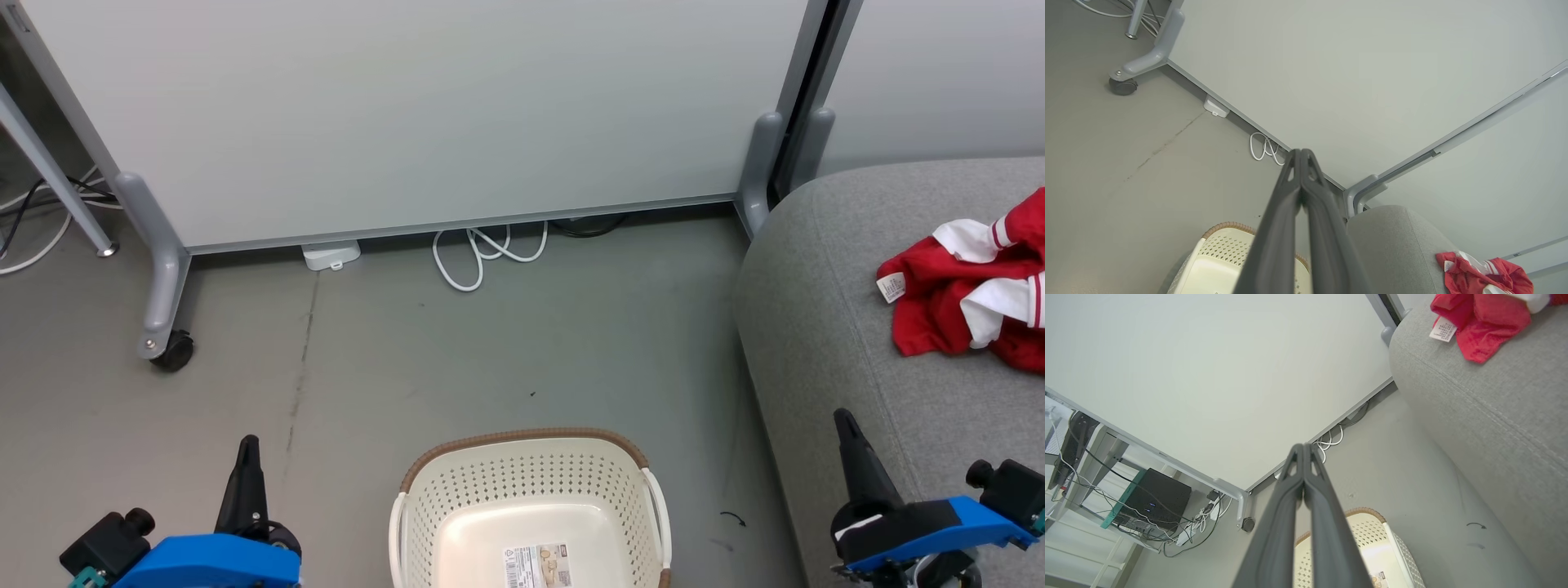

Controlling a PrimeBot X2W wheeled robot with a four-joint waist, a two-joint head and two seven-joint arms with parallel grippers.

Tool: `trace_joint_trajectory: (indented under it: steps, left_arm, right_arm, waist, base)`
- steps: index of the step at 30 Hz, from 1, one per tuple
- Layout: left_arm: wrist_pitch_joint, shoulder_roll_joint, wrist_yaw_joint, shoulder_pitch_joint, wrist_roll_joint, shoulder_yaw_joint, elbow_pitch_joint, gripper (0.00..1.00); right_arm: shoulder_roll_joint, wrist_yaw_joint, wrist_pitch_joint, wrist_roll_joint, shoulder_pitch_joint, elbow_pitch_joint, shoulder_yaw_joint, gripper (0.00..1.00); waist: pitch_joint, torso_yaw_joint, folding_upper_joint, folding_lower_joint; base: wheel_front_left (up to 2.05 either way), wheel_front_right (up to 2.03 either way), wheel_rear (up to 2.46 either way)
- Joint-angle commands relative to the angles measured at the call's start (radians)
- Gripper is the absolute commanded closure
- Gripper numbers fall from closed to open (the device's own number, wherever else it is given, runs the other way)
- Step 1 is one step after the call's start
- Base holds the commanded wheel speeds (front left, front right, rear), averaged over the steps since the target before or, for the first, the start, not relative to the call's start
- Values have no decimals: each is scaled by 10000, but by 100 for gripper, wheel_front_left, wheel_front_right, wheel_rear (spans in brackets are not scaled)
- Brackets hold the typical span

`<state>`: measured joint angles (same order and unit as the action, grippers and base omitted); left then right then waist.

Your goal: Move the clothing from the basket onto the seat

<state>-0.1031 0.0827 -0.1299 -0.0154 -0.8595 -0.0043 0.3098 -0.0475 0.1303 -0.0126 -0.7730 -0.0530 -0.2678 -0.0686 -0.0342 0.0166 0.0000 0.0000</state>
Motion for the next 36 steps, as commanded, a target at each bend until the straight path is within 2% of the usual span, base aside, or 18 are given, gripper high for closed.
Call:
trace_joint_trajectory:
  steps: [1,36]
  left_arm:
    - [97,10,-5,-297,-388,119,-177,100]
    - [1109,-131,-9,-638,-3896,633,-425,100]
  right_arm:
    - [-29,4,60,-432,-280,160,-44,100]
    - [-37,5,653,-4331,-454,213,-252,100]
  waist:
    - [7,-4,0,0]
    - [127,-68,0,0]
  base:
    - [0,0,0]
    - [0,0,0]
